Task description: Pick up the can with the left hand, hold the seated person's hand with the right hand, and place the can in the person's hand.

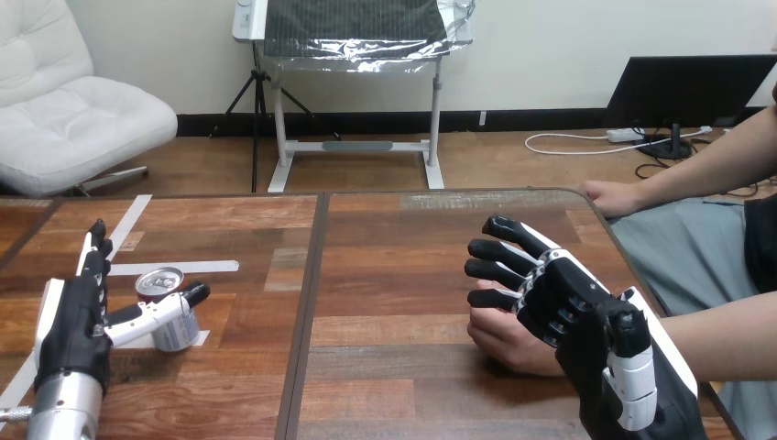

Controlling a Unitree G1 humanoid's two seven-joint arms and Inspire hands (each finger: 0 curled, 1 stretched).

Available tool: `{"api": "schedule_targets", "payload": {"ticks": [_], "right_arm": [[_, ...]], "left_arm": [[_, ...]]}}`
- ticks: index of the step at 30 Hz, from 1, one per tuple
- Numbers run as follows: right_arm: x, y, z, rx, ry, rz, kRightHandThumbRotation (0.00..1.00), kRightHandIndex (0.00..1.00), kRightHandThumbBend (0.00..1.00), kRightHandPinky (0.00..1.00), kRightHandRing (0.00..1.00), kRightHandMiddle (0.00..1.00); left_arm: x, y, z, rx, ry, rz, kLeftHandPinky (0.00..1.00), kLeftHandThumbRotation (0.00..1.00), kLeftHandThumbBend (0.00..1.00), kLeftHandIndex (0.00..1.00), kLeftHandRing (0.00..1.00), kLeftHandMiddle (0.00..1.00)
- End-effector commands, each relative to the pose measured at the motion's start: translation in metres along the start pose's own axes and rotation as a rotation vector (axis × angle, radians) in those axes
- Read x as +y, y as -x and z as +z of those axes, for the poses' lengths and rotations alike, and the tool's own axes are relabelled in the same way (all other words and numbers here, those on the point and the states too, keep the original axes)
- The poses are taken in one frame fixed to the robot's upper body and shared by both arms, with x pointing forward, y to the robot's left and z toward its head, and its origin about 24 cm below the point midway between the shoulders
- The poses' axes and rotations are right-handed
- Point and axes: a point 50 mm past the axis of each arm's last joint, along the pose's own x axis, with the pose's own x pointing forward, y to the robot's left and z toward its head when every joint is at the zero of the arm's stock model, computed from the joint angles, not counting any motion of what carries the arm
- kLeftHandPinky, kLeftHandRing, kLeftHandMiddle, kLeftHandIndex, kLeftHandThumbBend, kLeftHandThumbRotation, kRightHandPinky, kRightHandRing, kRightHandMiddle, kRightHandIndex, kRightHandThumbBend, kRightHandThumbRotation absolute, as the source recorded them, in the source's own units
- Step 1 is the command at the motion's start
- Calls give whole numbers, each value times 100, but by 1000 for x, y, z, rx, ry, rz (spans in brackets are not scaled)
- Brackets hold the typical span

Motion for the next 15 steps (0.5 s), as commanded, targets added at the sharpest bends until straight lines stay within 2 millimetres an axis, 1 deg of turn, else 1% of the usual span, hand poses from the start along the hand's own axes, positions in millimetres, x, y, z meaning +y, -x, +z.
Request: {"api": "schedule_targets", "payload": {"ticks": [1,15], "right_arm": [[-2,-9,7,-66,28,-5,100,88,92,76,84,85],[-3,-9,7,-67,29,-6,100,88,92,77,84,85]], "left_arm": [[2,-17,27,-62,-63,-30,100,5,89,100,100,100],[0,-21,28,-39,-105,-44,99,4,90,100,99,99]]}}
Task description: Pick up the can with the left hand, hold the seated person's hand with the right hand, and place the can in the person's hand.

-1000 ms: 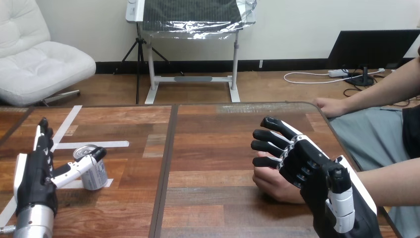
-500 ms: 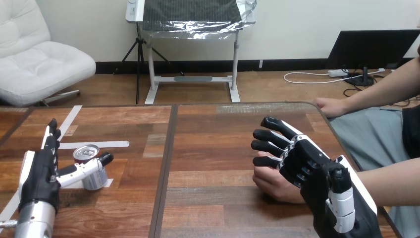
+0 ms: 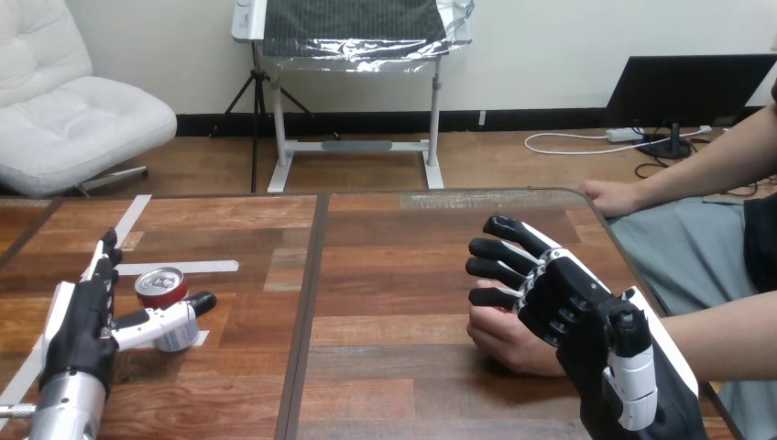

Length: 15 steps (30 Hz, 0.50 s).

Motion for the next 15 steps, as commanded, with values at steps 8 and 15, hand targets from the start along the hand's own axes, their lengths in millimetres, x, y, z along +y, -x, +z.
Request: {"api": "schedule_targets", "payload": {"ticks": [8,15], "right_arm": [[-3,-9,7,-64,27,-3,100,88,91,77,84,85],[-3,-9,8,-65,28,-3,100,88,92,77,84,85]], "left_arm": [[4,-19,33,-85,-70,-7,96,6,91,99,98,98],[3,-21,34,-64,-113,-7,93,8,91,98,95,96]]}}
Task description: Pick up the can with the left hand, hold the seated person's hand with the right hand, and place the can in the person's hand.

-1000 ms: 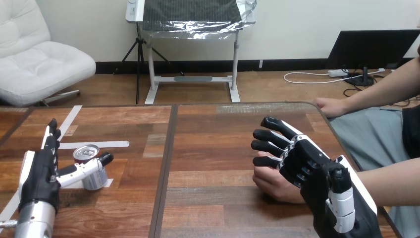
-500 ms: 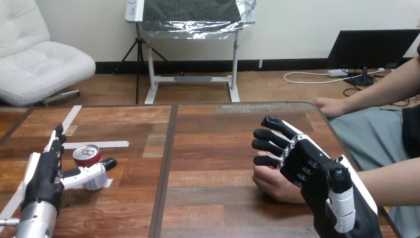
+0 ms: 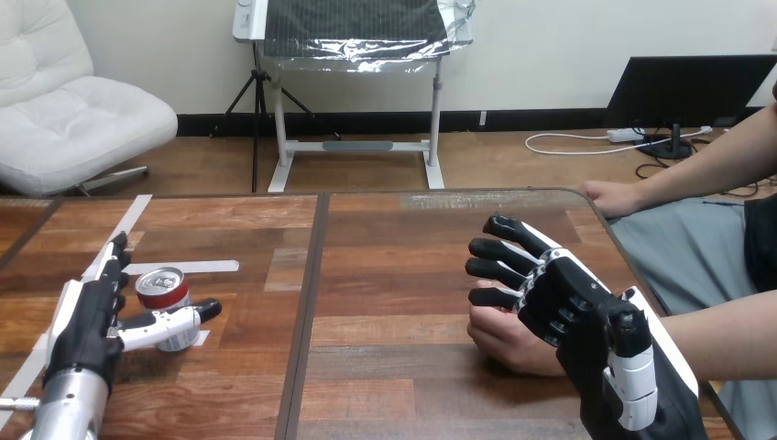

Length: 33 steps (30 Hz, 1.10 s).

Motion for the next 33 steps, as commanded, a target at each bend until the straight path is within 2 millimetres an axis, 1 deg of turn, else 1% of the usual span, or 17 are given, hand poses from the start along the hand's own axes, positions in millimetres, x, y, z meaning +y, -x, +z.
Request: {"api": "schedule_targets", "payload": {"ticks": [1,12,18,33], "right_arm": [[-3,-9,8,-64,26,-4,100,88,92,77,84,85],[-3,-9,8,-67,33,-5,100,88,92,76,83,85],[-3,-9,9,-68,31,-3,100,88,92,76,83,85],[-3,-9,9,-73,34,1,100,88,91,77,84,85]], "left_arm": [[7,-17,32,-84,-53,14,92,7,90,98,95,96],[6,-20,35,-68,-125,-3,87,3,86,95,92,93],[6,-22,35,-63,-155,-4,85,1,85,94,90,92],[5,-24,39,-46,-204,14,81,0,81,87,85,86]]}}
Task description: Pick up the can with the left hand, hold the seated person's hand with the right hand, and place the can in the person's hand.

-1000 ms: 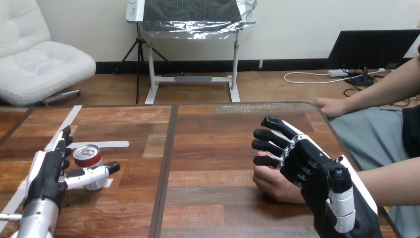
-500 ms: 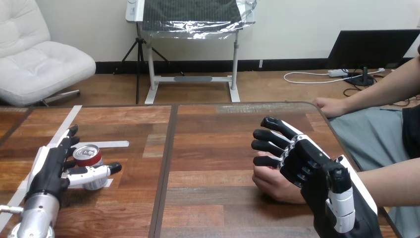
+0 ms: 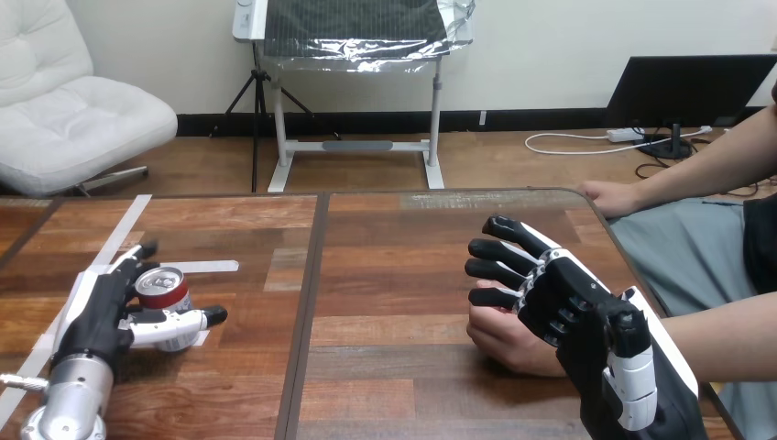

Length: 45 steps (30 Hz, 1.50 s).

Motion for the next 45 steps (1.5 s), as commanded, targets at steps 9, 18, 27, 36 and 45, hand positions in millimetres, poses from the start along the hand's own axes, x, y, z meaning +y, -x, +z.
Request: {"api": "schedule_targets", "payload": {"ticks": [9,18,27,36,45], "right_arm": [[-3,-10,10,-69,26,-2,100,88,92,76,83,85],[-3,-10,10,-68,27,-1,99,87,92,76,83,85],[-3,-10,10,-73,26,1,100,88,91,76,83,85],[-3,-10,10,-68,26,-2,100,87,91,76,83,85],[-3,-9,10,-66,29,2,100,88,91,77,84,85]], "left_arm": [[13,-15,33,-78,-84,51,78,0,79,83,82,82],[12,-15,35,-73,-96,61,74,0,78,80,79,79],[13,-16,37,-72,-122,78,71,0,76,77,76,76],[14,-17,38,-72,-141,99,67,0,74,74,73,74],[15,-16,40,-68,-143,111,65,0,72,73,71,72]]}}
